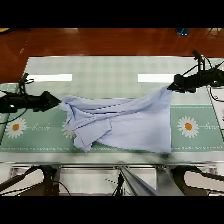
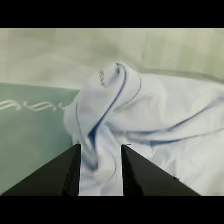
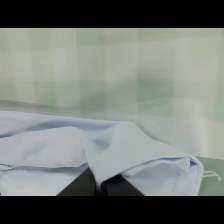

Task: Fold the shirts.

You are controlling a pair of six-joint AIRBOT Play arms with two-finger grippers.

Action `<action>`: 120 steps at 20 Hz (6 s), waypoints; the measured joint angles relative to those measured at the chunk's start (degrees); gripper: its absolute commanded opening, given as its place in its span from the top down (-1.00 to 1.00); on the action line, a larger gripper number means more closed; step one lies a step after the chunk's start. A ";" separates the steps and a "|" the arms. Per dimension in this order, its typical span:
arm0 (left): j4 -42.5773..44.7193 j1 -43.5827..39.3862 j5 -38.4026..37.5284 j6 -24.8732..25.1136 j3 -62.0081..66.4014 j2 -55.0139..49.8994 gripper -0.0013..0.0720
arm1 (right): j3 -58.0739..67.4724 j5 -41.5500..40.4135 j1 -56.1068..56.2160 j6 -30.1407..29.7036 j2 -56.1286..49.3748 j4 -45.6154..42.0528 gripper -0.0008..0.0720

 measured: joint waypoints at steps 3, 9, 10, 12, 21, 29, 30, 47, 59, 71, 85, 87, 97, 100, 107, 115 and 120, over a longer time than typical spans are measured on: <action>7.43 6.99 -8.92 -3.54 2.32 0.04 -0.66 | 0.00 0.66 0.00 -0.46 -0.04 0.13 0.88; 7.56 10.69 -13.27 -0.98 -11.89 1.25 -0.66 | 0.00 1.14 0.00 -1.20 -0.04 0.17 0.88; 6.43 10.25 -12.26 -0.09 -14.49 1.29 -0.65 | 0.00 1.14 0.00 -1.22 -0.04 0.15 0.88; 3.61 8.72 -9.70 1.90 -18.69 1.33 -0.65 | 0.00 1.20 0.00 -1.27 -0.04 0.17 0.88; -6.23 -0.11 2.56 4.98 -23.54 1.36 0.15 | 0.00 2.27 0.00 -1.38 -0.04 0.20 0.88; -6.58 -2.64 1.79 7.34 -22.32 2.03 0.89 | 0.00 3.19 0.00 -1.36 -0.04 0.00 0.88; -7.17 -2.43 -0.09 7.72 -21.18 2.80 0.89 | 0.00 3.26 0.00 -1.36 -0.04 -0.07 0.88; -33.66 5.33 -16.41 4.35 38.01 16.72 0.89 | 23.30 -4.76 0.00 -1.25 27.52 -2.34 0.88; 12.17 4.76 -17.62 -15.89 67.67 32.13 0.89 | 39.06 6.73 0.00 12.63 44.50 -24.74 0.88; 14.21 3.32 -37.31 -19.87 65.18 34.12 0.90 | 38.45 32.04 1.38 12.24 41.51 -27.10 0.88; 10.64 -11.65 -9.07 -12.15 26.16 5.62 0.90 | 25.62 18.82 3.28 8.22 -0.35 -23.39 0.88; 12.46 -15.30 -0.04 -11.21 26.47 0.31 0.89 | 25.44 10.10 3.28 8.76 -3.93 -22.01 0.88; 15.72 -22.84 32.39 -13.86 27.23 -16.68 0.89 | 25.29 -21.97 3.28 12.90 -16.50 -17.22 0.88; 14.47 -24.06 35.30 -14.05 27.26 -20.46 0.89 | 25.29 -24.65 3.28 13.20 -19.74 -16.28 0.88; 13.46 -24.46 31.32 -14.05 28.04 -22.23 0.89 | 25.40 -23.34 2.23 13.40 -21.70 -14.64 0.88; 15.06 -21.51 6.05 -14.05 28.92 -18.08 0.89 | 25.29 -3.91 -1.92 9.29 -17.25 -20.33 0.88; 15.58 -22.73 2.27 -14.08 27.58 -20.41 0.89 | 25.16 -0.74 -0.70 8.20 -18.47 -21.53 0.88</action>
